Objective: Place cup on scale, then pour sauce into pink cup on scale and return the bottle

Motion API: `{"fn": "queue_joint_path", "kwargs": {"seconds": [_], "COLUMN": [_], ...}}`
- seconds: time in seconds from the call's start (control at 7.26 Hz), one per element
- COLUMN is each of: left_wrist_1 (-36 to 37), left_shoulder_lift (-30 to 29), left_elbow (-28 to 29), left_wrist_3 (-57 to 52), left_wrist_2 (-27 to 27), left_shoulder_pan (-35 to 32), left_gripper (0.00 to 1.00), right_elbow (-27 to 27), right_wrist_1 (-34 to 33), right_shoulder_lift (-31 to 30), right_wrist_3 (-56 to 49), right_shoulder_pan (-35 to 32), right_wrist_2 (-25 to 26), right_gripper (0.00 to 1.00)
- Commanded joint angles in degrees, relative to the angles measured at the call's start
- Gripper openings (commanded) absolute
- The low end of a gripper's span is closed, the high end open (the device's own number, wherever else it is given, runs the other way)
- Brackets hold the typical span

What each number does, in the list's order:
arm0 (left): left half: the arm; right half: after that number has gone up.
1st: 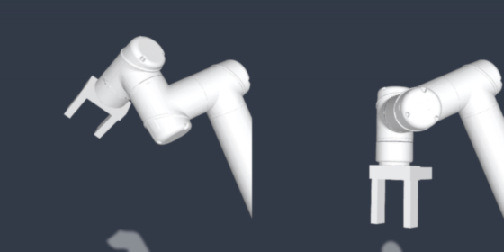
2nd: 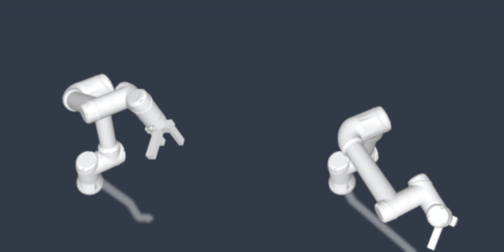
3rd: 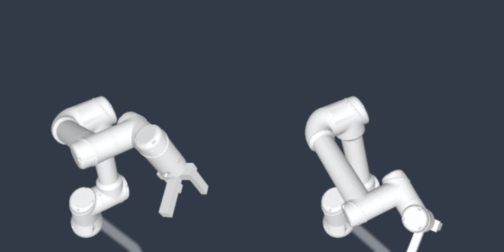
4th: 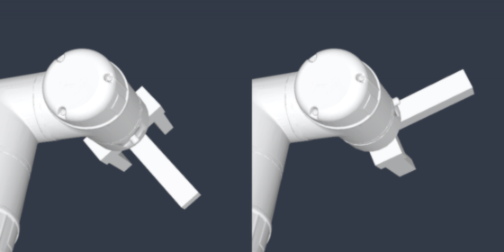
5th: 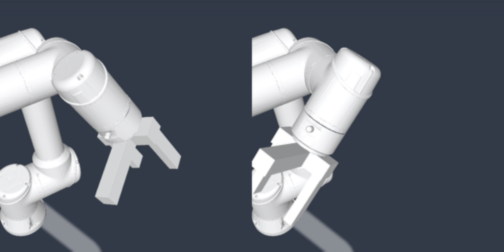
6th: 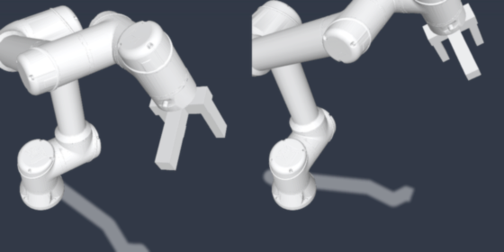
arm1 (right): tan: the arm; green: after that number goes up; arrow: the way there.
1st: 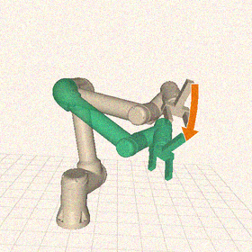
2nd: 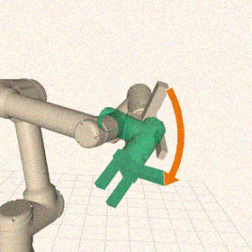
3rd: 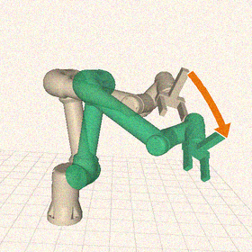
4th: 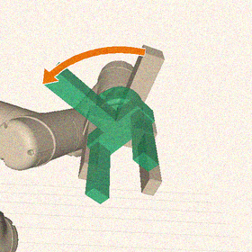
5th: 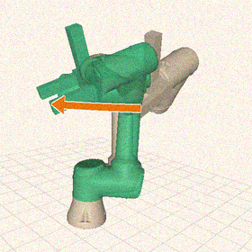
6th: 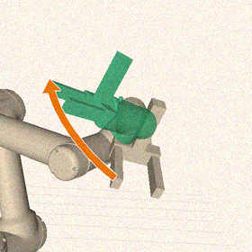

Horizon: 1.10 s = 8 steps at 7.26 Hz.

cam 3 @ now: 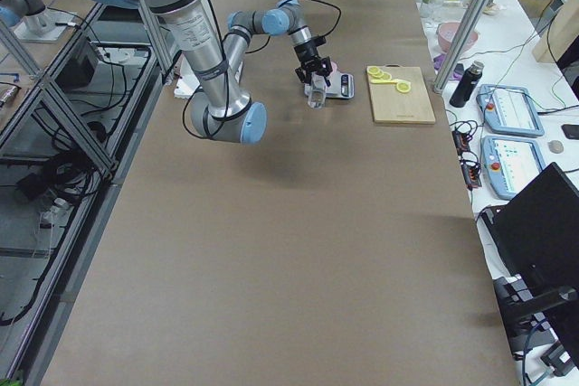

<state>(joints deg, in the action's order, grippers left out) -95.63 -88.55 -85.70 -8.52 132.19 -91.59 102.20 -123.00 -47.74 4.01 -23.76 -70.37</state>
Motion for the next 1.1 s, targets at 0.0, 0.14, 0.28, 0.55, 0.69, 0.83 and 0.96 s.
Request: {"fn": "queue_joint_path", "kwargs": {"seconds": [0.0, 0.14, 0.28, 0.55, 0.69, 0.83, 0.96], "left_wrist_1": [0.00, -0.09, -0.09, -0.09, -0.09, -0.09, -0.26], "left_shoulder_lift": [-0.04, 0.05, 0.05, 0.05, 0.05, 0.05, 0.05], "left_elbow": [-0.16, -0.16, -0.16, -0.08, -0.08, -0.08, 0.01], "left_wrist_3": [0.00, 0.00, 0.00, -0.09, -0.18, -0.18, -0.18], "left_wrist_2": [0.09, 0.09, 0.09, 0.00, 0.09, 0.00, 0.00], "left_shoulder_pan": [0.00, 0.00, 0.00, 0.00, 0.00, 0.00, 0.00], "left_gripper": [0.99, 0.99, 0.99, 0.99, 0.99, 0.99, 0.99], "right_elbow": [-0.16, -0.24, -0.42, -2.69, -5.84, -7.00, -7.97], "right_wrist_1": [-0.66, -0.57, -0.48, -0.22, -0.13, -0.04, -0.04], "right_shoulder_lift": [0.71, 0.71, 0.71, 1.76, 3.68, 4.05, 4.14], "right_wrist_3": [-0.05, 0.12, 0.12, 0.12, 0.04, 0.03, 0.12], "right_shoulder_pan": [-1.55, -2.43, -3.04, -4.01, -4.02, -4.02, -3.84], "right_wrist_2": [-0.03, -0.12, -0.12, -0.21, -0.12, -0.03, 0.06], "right_gripper": [0.33, 0.33, 0.33, 0.33, 0.33, 0.33, 0.33]}}
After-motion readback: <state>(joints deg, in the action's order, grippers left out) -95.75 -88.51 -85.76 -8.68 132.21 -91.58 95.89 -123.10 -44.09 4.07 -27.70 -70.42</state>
